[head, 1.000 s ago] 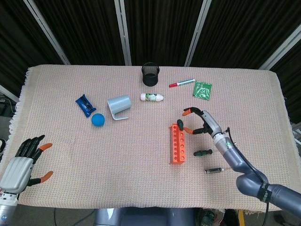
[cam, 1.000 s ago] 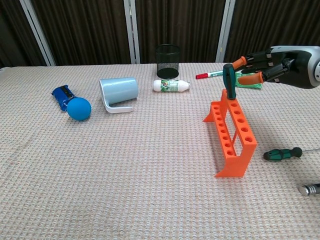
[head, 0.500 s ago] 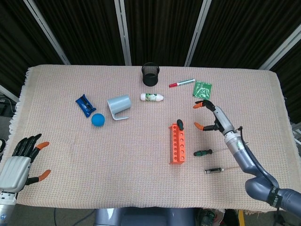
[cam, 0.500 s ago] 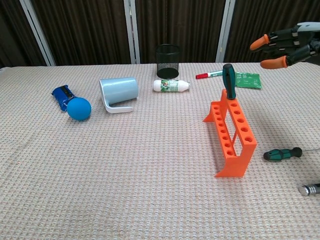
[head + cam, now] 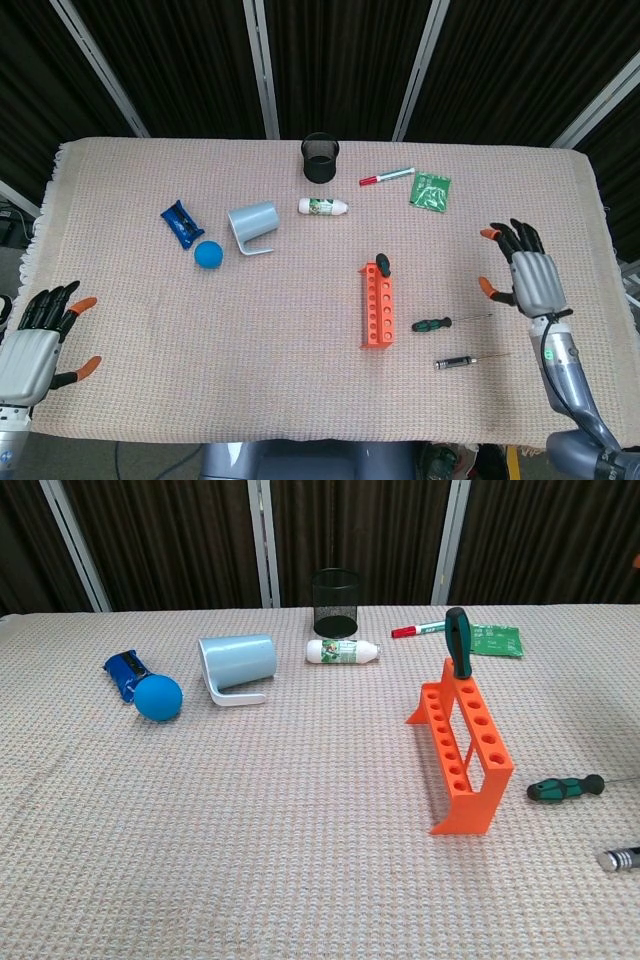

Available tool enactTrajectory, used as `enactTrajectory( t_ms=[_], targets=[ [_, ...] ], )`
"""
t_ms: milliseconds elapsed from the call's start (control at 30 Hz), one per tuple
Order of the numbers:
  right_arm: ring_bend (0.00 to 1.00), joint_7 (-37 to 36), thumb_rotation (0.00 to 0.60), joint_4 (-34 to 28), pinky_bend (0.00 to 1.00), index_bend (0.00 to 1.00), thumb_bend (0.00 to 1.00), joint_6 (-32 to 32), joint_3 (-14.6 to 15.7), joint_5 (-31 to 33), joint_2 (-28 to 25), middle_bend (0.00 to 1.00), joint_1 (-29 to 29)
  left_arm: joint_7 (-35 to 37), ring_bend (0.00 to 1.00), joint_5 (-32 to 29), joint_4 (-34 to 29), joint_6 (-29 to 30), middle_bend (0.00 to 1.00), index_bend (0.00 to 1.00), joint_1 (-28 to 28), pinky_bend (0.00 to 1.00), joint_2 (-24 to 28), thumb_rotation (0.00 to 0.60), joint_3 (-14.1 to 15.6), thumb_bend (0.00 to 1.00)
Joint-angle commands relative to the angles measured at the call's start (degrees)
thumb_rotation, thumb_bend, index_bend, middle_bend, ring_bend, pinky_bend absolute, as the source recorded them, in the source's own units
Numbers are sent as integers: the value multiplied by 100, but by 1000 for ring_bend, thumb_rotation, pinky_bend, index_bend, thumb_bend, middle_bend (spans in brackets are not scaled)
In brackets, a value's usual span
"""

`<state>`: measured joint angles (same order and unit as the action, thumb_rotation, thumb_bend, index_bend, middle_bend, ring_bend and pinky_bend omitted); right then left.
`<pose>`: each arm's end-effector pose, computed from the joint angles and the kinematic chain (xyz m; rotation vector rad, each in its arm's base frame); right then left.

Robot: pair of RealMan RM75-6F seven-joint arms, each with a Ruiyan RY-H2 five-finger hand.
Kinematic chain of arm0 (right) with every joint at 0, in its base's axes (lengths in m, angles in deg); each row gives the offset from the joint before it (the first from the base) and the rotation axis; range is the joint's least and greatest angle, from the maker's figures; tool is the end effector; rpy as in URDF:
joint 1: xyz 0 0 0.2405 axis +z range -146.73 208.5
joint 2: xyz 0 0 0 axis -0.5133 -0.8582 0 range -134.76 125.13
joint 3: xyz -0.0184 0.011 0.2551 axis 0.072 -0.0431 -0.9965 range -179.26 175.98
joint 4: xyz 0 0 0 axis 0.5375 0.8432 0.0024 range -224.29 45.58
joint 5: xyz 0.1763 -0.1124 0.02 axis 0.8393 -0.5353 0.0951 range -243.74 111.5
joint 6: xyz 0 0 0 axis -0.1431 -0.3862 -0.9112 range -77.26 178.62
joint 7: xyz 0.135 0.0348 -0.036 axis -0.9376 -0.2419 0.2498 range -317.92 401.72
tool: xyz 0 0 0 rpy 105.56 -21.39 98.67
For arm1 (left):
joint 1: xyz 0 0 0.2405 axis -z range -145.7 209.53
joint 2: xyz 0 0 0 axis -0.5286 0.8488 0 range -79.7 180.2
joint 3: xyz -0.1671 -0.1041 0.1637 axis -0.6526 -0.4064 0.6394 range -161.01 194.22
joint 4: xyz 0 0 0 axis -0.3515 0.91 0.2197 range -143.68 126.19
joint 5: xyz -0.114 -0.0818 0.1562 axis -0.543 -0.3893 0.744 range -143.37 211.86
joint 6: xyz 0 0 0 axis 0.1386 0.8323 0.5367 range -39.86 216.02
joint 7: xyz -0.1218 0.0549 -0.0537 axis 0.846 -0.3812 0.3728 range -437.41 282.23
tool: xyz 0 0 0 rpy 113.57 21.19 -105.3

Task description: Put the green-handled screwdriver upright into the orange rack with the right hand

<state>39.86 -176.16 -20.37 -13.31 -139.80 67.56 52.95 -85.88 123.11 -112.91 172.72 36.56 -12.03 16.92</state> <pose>-0.2675 -0.3020 0.1218 1.3884 -0.9939 1.0633 -0.2697 0.1644 0.1423 -1.4655 -0.9510 -0.9172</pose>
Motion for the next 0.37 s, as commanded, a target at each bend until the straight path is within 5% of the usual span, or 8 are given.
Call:
enactTrajectory(
  t_ms=[33,367],
  targets=[
    [0,670,600,-190,0,77,254,-505,514,-303,-84,32,-509,48,0,49,11,10,8,186,-20,0,31,600,39,176],
    [0,915,600,-607,0,4,254,-1172,1068,-633,-213,0,-1235,168,0,363,26,117,0,152,-135,0,161,600,250,177]
  ],
)
